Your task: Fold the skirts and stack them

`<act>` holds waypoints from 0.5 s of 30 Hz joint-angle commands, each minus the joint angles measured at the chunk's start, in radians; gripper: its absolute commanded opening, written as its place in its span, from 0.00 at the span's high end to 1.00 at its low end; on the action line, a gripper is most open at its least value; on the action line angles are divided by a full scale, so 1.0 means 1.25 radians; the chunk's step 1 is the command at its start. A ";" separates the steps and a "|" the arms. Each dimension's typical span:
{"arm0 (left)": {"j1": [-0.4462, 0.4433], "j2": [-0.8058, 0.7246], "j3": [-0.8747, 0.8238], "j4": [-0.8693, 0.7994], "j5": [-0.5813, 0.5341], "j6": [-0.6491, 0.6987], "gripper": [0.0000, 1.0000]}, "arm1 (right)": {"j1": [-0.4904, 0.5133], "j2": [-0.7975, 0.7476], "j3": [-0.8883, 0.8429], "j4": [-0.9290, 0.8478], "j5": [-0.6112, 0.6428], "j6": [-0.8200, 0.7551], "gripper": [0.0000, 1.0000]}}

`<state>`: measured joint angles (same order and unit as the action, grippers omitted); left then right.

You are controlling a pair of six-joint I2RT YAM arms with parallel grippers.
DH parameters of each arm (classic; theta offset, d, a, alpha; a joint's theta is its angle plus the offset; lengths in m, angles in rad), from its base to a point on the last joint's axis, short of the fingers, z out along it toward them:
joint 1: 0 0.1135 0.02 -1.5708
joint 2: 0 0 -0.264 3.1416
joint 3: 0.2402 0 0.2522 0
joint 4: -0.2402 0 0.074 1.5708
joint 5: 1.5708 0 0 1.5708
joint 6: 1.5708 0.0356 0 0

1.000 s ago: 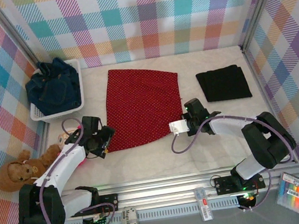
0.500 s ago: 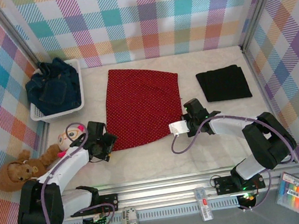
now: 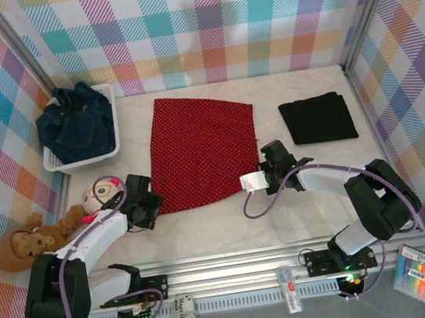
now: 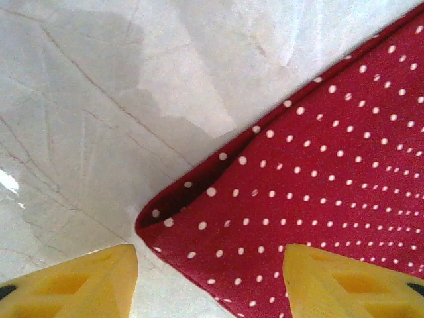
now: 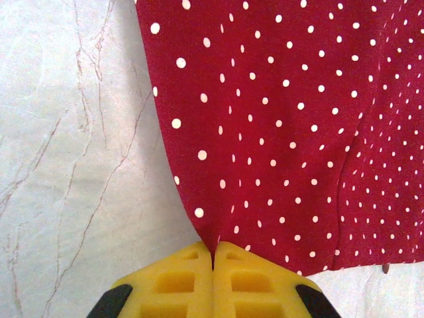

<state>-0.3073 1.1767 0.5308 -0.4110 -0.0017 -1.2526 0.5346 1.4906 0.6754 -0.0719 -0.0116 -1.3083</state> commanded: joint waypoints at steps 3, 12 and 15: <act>-0.009 0.029 -0.011 0.014 -0.010 -0.012 0.41 | 0.007 -0.016 0.006 -0.014 -0.031 0.016 1.00; -0.010 0.106 0.017 0.139 0.003 0.012 0.56 | 0.008 -0.024 0.003 -0.018 -0.033 0.024 1.00; -0.010 0.113 0.047 0.134 -0.007 0.035 0.65 | 0.008 -0.031 0.000 -0.024 -0.037 0.031 1.00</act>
<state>-0.3073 1.2739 0.5610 -0.4515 -0.0105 -1.2430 0.5381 1.4799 0.6754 -0.0734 -0.0143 -1.2930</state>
